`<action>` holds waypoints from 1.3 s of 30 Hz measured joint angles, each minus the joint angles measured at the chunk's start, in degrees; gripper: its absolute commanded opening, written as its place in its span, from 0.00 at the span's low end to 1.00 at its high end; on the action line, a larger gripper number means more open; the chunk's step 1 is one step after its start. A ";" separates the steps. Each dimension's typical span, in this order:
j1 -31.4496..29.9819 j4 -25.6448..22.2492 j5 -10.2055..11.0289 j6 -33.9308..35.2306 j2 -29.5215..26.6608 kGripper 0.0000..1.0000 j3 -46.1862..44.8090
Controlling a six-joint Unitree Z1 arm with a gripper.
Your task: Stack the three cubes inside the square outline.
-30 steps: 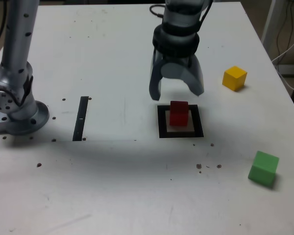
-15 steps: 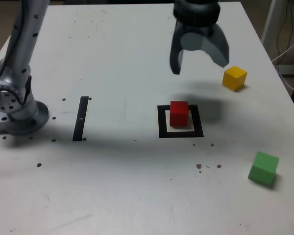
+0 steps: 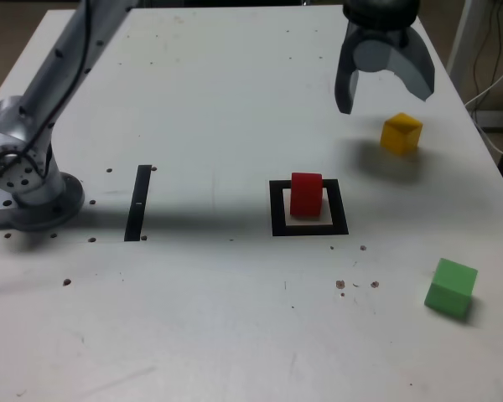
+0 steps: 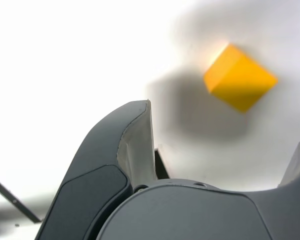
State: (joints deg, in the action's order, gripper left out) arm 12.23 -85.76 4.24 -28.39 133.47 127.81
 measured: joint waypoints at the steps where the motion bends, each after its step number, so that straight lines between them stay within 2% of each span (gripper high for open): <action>1: 0.32 -0.29 0.00 -0.50 0.89 1.00 1.11; 11: 1.75 -1.12 -0.04 -4.72 6.06 1.00 10.16; 18: 1.97 -1.37 0.29 -8.49 7.42 1.00 11.55; 23: 1.98 -1.15 1.33 -17.77 7.77 1.00 11.55; 30: 1.98 -0.28 0.96 -29.21 8.90 0.99 10.85; 39: 0.27 -0.31 3.85 -29.36 9.58 0.98 10.91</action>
State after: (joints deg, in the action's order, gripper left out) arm 12.50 -86.07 8.09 -57.74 143.05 138.72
